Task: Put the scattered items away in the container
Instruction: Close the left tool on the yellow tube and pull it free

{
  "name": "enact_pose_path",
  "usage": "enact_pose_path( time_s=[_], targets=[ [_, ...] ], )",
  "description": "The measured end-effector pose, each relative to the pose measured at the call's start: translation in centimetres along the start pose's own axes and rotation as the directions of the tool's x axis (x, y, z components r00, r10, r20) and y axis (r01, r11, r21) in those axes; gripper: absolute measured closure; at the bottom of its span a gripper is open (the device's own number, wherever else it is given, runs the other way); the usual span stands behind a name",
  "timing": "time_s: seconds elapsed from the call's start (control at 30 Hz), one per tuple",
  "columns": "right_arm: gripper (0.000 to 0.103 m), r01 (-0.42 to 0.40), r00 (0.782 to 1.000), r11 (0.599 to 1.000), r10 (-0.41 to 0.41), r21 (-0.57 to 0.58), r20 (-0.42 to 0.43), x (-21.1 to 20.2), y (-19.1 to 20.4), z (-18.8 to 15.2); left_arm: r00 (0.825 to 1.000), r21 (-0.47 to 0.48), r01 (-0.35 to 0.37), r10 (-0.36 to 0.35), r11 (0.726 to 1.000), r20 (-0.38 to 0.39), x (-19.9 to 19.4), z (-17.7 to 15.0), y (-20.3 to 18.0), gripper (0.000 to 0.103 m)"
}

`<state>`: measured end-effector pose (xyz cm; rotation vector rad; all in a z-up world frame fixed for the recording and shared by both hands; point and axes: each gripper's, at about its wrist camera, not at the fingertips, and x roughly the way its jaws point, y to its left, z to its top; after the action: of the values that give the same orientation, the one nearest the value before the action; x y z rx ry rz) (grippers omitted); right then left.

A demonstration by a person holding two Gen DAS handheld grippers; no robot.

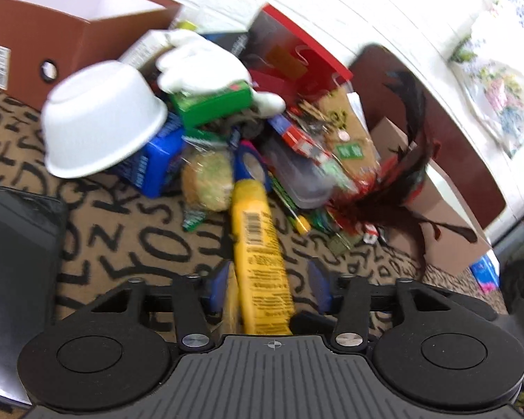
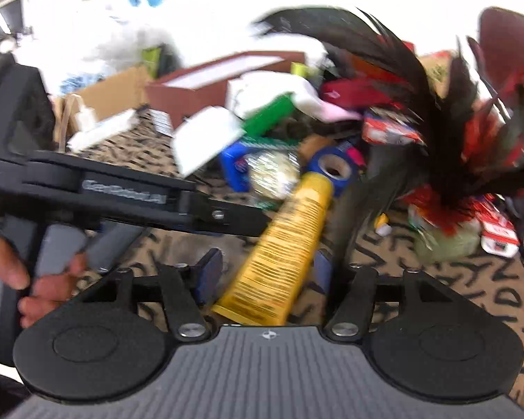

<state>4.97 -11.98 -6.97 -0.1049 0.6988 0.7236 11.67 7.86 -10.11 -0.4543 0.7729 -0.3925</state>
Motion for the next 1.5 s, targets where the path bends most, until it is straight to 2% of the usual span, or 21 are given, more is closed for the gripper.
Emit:
enact_pose_path(
  time_s=[0.1,0.17,0.27,0.4,0.5,0.67,0.73,0.8,0.83,0.87,0.93,1.03,1.13,1.17,1.2,1.23,1.3,1.33,1.4,1.47,1.5],
  targets=[
    [0.047,-0.032,0.999,0.999,0.033,0.028,-0.029,0.8,-0.4,-0.4,1.0,0.007,0.007,-0.007,1.0,-0.018,0.6,-0.1,-0.3,0.048],
    [0.047,-0.038,0.999,0.999,0.039,0.031,-0.036,1.3,-0.3,-0.5,1.0,0.01,-0.016,0.016,1.0,-0.022,1.3,-0.1,-0.2,0.04],
    [0.048,-0.027,0.999,0.999,0.028,0.024,-0.04,1.8,-0.1,-0.5,0.999,-0.003,-0.047,0.047,0.999,-0.014,2.2,0.2,0.2,0.038],
    [0.049,0.011,0.999,1.0,-0.01,0.018,-0.05,2.3,-0.4,-0.4,0.987,0.003,-0.16,0.16,0.987,0.025,2.7,0.9,1.6,0.038],
    [0.049,-0.016,0.999,0.999,0.018,0.044,-0.04,2.3,-0.7,-0.1,0.993,-0.076,-0.114,0.116,0.991,0.02,1.9,1.6,2.9,0.04],
    [0.047,-0.012,0.998,1.0,0.013,0.013,-0.061,3.8,0.0,0.2,1.0,-0.012,-0.027,0.027,1.0,-0.011,1.8,2.0,1.5,0.036],
    [0.047,-0.002,0.998,1.0,0.001,-0.015,-0.061,4.1,0.3,0.2,0.999,0.009,-0.028,0.028,1.0,-0.031,2.6,2.0,0.9,0.033],
    [0.054,0.006,0.998,0.999,-0.009,-0.05,-0.065,4.0,0.3,0.3,0.998,0.022,-0.043,0.044,0.999,-0.052,3.4,1.9,0.4,0.029],
    [0.064,0.015,0.997,0.998,-0.019,-0.061,-0.068,3.8,0.2,0.4,0.996,0.026,-0.057,0.058,0.998,-0.061,3.8,1.9,0.3,0.026],
    [0.068,0.039,0.996,0.997,-0.044,-0.07,-0.073,3.6,-0.1,0.5,0.995,0.027,-0.072,0.074,0.997,-0.068,4.2,1.9,0.2,0.024],
    [0.068,0.069,0.995,0.995,-0.074,-0.069,-0.073,3.1,-0.9,0.4,0.994,0.033,-0.074,0.076,0.997,-0.073,4.8,1.7,-0.2,0.024],
    [0.067,0.068,0.995,0.998,-0.069,-0.02,-0.074,2.8,-1.9,0.6,0.995,0.04,-0.072,0.074,0.997,-0.068,5.2,1.8,-0.4,0.023],
    [0.065,0.05,0.997,0.999,-0.051,-0.019,-0.065,2.9,-1.5,0.6,0.996,0.025,-0.065,0.066,0.998,-0.067,5.6,2.2,-0.1,0.024],
    [0.065,0.035,0.997,0.999,-0.036,-0.02,-0.064,3.0,-1.2,0.6,0.996,0.019,-0.061,0.062,0.998,-0.071,5.6,2.3,0.1,0.028],
    [0.065,0.024,0.998,1.0,-0.025,-0.02,-0.062,3.3,-1.0,0.7,0.995,0.015,-0.06,0.061,0.998,-0.076,5.6,2.4,0.2,0.034],
    [0.063,0.017,0.998,1.0,-0.018,-0.019,-0.061,3.5,-0.8,0.8,0.994,0.009,-0.064,0.064,0.998,-0.084,5.6,2.6,0.4,0.046],
    [0.059,0.005,0.998,1.0,-0.006,-0.013,-0.064,4.2,-0.6,1.1,0.994,-0.014,-0.059,0.058,0.998,-0.092,5.4,2.6,1.1,0.053],
    [0.051,0.007,0.998,1.0,-0.008,-0.01,-0.065,4.4,-0.5,1.1,0.994,-0.026,-0.05,0.047,0.998,-0.094,5.4,2.7,1.5,0.062],
    [0.044,0.005,0.997,1.0,-0.004,0.005,-0.072,5.4,-0.5,1.3,0.995,-0.043,-0.04,0.036,0.998,-0.095,5.3,2.7,1.9,0.063],
    [0.043,0.005,0.997,1.0,-0.006,-0.003,-0.077,6.2,-0.6,1.3,0.995,-0.039,-0.039,0.035,0.998,-0.094,5.3,2.7,1.8,0.051],
    [0.043,0.005,0.997,1.0,-0.007,-0.026,-0.08,6.1,-0.5,1.3,0.995,-0.037,-0.037,0.034,0.999,-0.094,5.2,2.7,1.7,0.051]
  ],
)
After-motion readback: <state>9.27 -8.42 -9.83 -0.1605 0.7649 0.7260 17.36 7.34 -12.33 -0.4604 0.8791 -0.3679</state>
